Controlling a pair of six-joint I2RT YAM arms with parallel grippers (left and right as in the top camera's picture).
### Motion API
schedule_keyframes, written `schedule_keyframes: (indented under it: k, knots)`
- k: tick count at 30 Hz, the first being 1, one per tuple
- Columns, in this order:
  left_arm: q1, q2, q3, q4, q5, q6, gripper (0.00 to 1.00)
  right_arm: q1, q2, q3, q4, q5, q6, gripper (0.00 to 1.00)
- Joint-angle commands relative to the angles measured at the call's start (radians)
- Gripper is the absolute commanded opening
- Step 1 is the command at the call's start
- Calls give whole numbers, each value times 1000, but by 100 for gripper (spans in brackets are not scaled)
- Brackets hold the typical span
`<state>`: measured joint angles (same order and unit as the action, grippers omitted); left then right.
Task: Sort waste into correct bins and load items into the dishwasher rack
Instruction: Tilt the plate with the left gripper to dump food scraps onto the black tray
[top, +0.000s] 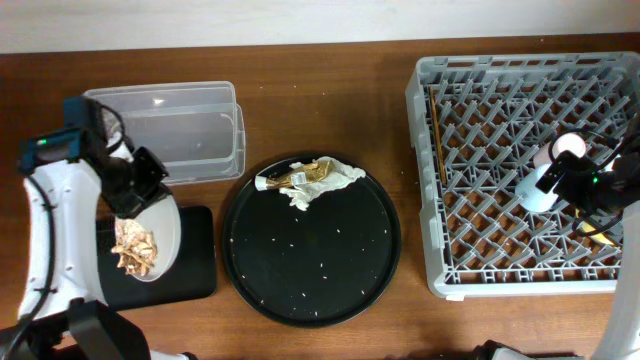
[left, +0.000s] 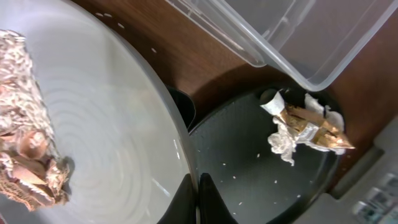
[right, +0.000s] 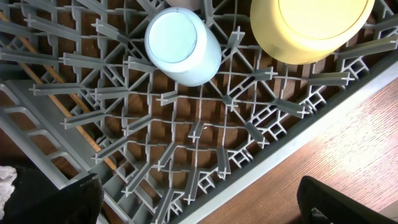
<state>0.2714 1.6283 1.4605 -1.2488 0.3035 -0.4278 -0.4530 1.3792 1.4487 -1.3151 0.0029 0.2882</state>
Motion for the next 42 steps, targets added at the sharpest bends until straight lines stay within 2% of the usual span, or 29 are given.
schedule_keyframes:
  k: [1, 11, 14, 22, 26, 33, 36, 42]
  knots:
    - [68, -14, -8, 0, 132, 90, 2, -6, 4, -3, 0, 2, 9, 98]
    - [190, -13, -85, 33, 290, 150, 1, -6, 4, -3, 0, 2, 9, 98]
    - [235, -13, -108, 38, 426, 230, 2, -6, 4, -3, 0, 2, 9, 98]
    - [324, -13, -112, 9, 488, 278, 1, -6, 4, -3, 0, 2, 9, 98]
    - [369, -13, -112, -1, 622, 328, 1, -6, 4, -3, 0, 2, 9, 98]
    - [463, -13, -115, -38, 676, 331, 1, -6, 4, -3, 0, 2, 9, 98]
    - [496, -13, -121, -48, 768, 396, 1, -6, 4, -3, 0, 2, 9, 98]
    - [526, -13, -121, -93, 775, 403, 1, -6, 4, -3, -1, 2, 9, 98]
